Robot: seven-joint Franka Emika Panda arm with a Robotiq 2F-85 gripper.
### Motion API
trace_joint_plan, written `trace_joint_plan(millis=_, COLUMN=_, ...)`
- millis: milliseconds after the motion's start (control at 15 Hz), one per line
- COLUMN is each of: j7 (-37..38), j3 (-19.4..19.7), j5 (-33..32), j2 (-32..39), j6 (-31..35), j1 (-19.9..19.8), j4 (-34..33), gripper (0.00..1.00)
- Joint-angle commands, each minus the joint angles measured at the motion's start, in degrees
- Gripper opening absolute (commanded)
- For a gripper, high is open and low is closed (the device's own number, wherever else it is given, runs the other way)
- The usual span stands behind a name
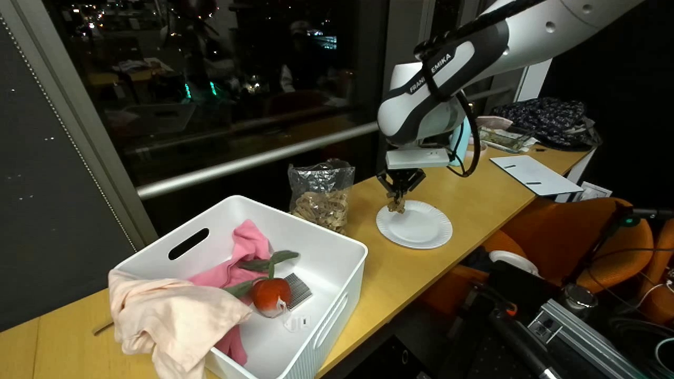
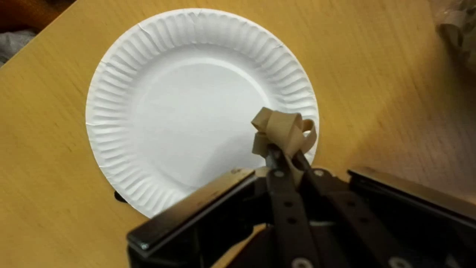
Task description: Place some rubber bands from the plastic on the white plate.
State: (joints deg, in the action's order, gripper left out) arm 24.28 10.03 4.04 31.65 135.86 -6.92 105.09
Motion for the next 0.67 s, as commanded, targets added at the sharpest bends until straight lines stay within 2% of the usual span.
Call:
trace_joint_plan(millis=0, j7=2.62, j3=1.45, j5=0.13, j2=2.12, j6=-3.38, j1=0.87, j4=-2.62, gripper=0.01)
trace_joint_plan(millis=200, j7=5.92, j3=2.4, j5=-0.1, j2=3.32, j6=-5.53, j1=1.35, j4=-3.94, gripper=0.01)
trace_joint_plan(millis=600, j7=18.68, j3=6.11, j5=-2.2, j2=4.3, j6=-10.19, j1=3.66, j4=-5.96, gripper=0.01)
